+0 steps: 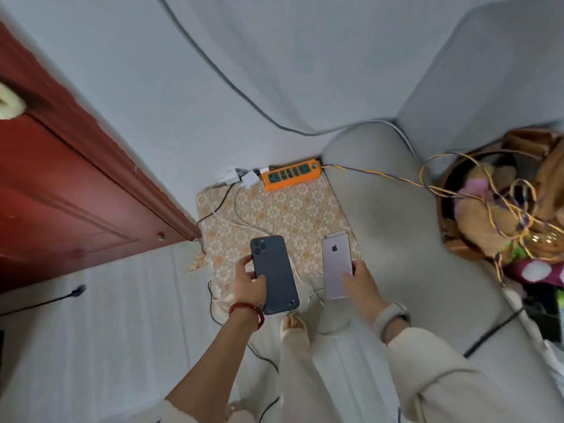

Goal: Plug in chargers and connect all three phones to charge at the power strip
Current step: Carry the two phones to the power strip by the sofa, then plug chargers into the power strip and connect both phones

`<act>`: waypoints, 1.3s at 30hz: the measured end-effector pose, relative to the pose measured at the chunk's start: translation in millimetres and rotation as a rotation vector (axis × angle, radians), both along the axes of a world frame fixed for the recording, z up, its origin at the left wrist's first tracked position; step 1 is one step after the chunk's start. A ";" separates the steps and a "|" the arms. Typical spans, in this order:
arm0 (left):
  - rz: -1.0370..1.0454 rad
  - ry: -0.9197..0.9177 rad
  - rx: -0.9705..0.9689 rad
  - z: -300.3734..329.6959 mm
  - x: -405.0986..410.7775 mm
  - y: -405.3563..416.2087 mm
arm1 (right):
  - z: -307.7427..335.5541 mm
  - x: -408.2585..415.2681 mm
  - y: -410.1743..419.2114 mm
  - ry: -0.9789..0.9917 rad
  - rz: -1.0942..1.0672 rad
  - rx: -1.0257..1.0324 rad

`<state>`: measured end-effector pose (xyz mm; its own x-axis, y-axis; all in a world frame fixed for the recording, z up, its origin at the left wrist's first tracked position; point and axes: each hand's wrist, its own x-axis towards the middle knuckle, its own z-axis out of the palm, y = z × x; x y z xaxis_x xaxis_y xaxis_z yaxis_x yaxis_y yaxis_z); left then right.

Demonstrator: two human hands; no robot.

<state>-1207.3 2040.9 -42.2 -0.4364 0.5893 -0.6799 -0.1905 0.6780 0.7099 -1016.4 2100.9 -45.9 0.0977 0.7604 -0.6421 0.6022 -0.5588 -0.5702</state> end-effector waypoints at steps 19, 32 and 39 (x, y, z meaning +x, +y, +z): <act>-0.274 0.196 -0.258 -160.6 89.3 150.0 | -148.2 25.0 130.3 -0.389 0.469 0.125; -0.374 0.808 -0.299 -171.6 -59.5 189.7 | -167.4 -69.4 164.5 -0.287 1.100 0.316; -0.463 0.880 -0.332 -193.9 -112.4 209.2 | -182.6 -82.0 158.6 -0.419 1.209 0.233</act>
<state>-1319.6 2250.1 -236.1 -0.6350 0.6667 -0.3903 0.6304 0.7392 0.2371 -1098.4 2259.5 -228.5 -0.5641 0.5957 -0.5718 0.8065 0.5459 -0.2269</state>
